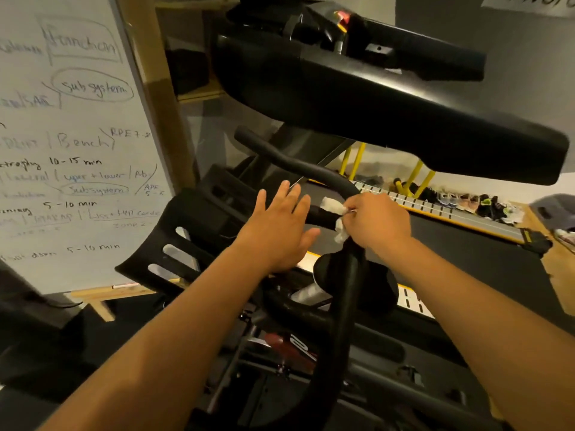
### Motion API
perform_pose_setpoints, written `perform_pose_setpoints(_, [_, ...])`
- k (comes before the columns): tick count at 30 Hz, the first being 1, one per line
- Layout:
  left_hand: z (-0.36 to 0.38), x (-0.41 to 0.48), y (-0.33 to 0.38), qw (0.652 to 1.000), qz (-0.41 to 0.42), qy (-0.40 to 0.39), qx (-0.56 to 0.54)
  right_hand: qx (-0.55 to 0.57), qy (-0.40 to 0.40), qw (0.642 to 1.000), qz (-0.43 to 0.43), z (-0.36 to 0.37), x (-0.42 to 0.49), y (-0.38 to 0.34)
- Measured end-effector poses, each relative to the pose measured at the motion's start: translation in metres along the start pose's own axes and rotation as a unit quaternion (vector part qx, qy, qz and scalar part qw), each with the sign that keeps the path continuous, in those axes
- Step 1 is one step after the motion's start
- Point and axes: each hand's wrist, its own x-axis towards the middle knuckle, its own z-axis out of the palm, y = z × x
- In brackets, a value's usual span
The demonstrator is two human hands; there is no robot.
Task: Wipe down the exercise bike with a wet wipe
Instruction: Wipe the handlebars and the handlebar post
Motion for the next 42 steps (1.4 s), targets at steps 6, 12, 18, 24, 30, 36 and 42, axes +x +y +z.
perform_pose_setpoints(6, [-0.002,0.037,-0.016,0.997,0.039,-0.017,0.064,0.044,0.034,0.998,0.036,0.002,0.011,0.035])
perform_pose_setpoints(12, [0.008,0.07,-0.017,0.993,0.086,-0.028,0.075,0.252,-0.046,0.967,-0.012,0.015,0.039,0.037])
perform_pose_setpoints(18, [0.02,0.079,-0.02,0.993,0.07,-0.014,0.097,0.195,0.006,0.98,-0.038,0.029,0.093,0.036])
perform_pose_setpoints(24, [0.021,0.085,-0.022,0.995,0.059,-0.053,0.056,0.125,-0.011,0.98,-0.153,0.023,0.123,0.028])
perform_pose_setpoints(30, [0.021,0.086,-0.023,0.995,0.06,-0.061,0.045,0.076,-0.099,0.972,-0.199,0.01,0.096,0.052])
perform_pose_setpoints(36, [0.022,0.087,-0.024,0.995,0.062,-0.062,0.039,0.076,-0.069,0.989,-0.108,0.005,0.058,0.034])
perform_pose_setpoints(42, [0.018,0.083,-0.021,0.995,0.071,-0.048,0.048,0.292,0.016,0.956,0.009,0.016,-0.002,0.052])
